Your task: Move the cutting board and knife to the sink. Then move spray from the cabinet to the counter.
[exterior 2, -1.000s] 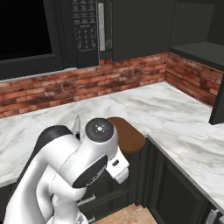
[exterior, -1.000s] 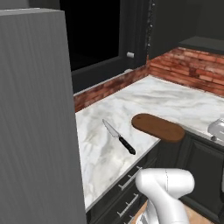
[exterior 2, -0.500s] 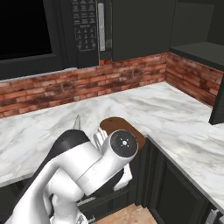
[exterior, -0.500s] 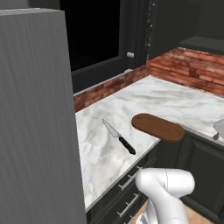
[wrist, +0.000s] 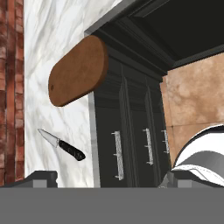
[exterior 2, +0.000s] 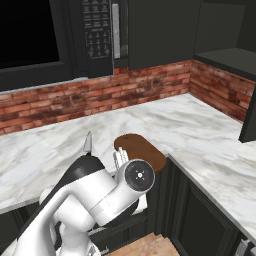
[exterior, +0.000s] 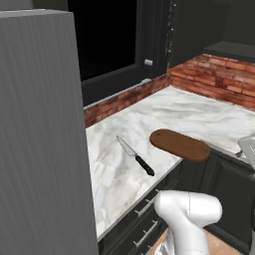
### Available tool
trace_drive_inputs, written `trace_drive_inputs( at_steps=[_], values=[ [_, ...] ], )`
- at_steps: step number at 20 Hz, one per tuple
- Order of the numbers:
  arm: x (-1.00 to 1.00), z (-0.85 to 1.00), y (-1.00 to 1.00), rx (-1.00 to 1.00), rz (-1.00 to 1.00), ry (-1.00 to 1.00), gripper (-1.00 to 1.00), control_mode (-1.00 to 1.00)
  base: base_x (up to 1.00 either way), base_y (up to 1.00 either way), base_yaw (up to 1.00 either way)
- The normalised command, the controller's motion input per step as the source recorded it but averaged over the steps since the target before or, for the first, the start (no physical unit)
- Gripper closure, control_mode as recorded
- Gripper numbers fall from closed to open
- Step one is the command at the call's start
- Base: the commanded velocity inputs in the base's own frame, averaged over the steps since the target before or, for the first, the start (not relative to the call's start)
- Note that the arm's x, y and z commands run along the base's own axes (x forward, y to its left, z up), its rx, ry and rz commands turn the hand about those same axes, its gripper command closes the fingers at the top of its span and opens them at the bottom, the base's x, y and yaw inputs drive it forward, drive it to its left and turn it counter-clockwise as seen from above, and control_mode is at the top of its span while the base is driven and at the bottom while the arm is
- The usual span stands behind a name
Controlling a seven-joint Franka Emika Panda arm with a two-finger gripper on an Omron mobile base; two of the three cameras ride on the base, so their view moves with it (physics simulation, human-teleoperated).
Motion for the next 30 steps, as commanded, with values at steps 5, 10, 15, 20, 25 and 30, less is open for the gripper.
trace_drive_inputs(
  at_steps=[5,10,15,20,25,30],
  values=[
    [0.43,-0.23,0.08,0.00,-0.06,-0.01,-1.00,-1.00,0.00,0.00,0.00],
    [0.40,-0.22,0.05,0.00,0.00,0.00,-1.00,-1.00,0.00,0.00,0.00],
    [0.28,-0.18,0.00,0.00,0.00,0.01,-1.00,-1.00,0.00,0.00,0.00],
    [0.25,-0.23,-0.01,0.05,0.00,0.01,-1.00,-1.00,0.00,0.00,0.00],
    [0.23,-0.22,-0.03,0.04,0.00,0.00,-1.00,-1.00,0.00,0.00,0.00],
    [0.18,-0.17,-0.09,0.06,0.00,-0.02,-1.00,-1.00,0.00,0.00,0.00]
  ],
)
